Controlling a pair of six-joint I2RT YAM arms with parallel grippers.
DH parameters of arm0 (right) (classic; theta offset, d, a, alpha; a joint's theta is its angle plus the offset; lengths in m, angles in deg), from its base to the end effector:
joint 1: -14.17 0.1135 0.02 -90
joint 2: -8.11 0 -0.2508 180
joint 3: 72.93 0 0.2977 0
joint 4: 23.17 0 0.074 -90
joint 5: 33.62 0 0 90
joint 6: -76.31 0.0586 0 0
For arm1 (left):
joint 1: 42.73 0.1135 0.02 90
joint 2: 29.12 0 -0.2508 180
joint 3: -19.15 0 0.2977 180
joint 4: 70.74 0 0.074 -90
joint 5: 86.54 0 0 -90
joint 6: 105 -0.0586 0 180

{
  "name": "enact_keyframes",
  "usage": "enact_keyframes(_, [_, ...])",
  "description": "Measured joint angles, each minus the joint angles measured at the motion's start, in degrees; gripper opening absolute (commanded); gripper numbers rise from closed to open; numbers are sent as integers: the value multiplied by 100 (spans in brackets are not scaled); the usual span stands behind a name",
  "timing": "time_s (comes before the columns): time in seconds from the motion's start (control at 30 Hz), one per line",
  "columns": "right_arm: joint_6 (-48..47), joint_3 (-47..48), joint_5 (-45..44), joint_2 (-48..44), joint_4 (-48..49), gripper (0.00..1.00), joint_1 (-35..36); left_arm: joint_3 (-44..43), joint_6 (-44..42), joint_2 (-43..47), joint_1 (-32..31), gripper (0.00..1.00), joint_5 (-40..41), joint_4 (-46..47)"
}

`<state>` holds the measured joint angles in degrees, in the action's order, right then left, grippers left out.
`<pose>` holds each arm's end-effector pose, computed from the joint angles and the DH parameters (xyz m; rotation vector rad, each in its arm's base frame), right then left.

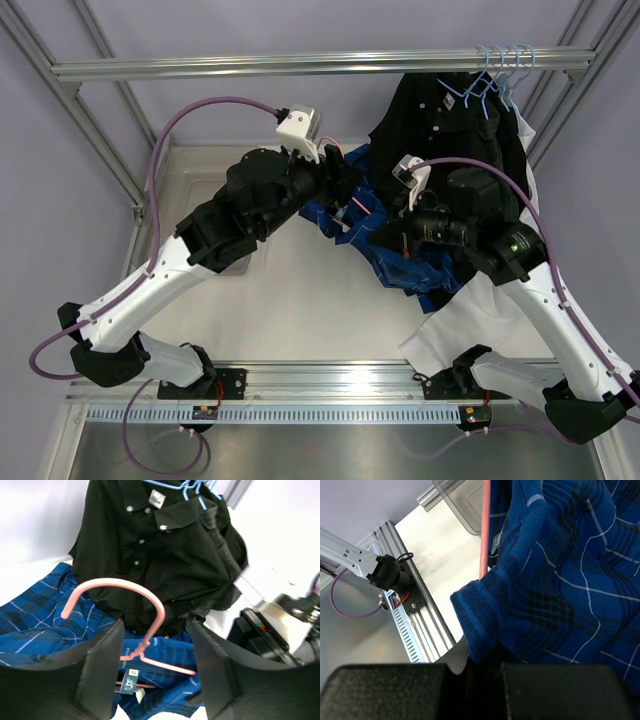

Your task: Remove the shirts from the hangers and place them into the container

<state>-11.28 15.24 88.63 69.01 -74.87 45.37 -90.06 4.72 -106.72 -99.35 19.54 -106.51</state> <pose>0.2191 0.1693 0.4179 -0.8642 1.8581 0.9327 0.2059 -0.2830 0.5050 0.3234 1.6690 -0.7815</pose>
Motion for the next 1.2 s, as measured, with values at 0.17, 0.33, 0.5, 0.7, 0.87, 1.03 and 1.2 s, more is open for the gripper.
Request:
enact_keyframes(0.17, [2, -48, -9, -42, 2, 0, 0, 15, 17, -118, -2, 53, 50, 11])
enact_keyframes(0.33, [0, -81, -9, -44, 55, 0, 0, 68, 22, -142, -13, 49, 81, -20])
enact_keyframes(0.5, [2, -87, -15, -42, 144, 0, 0, 175, 20, -144, -13, 36, 177, -9])
enact_keyframes(0.7, [48, -160, -20, -28, 229, 0, 0, 365, -68, -160, -7, 8, 393, 24])
enact_keyframes(0.87, [114, -177, -103, 24, 286, 26, 2, 446, -411, -199, -15, 0, 669, 59])
enact_keyframes(1.03, [214, -109, -374, 26, 317, 67, 33, 446, -621, -358, -35, 0, 990, 214])
enact_keyframes(1.2, [249, 358, -1141, 46, -11, 99, 44, 352, -774, -752, -33, 0, 1484, 315])
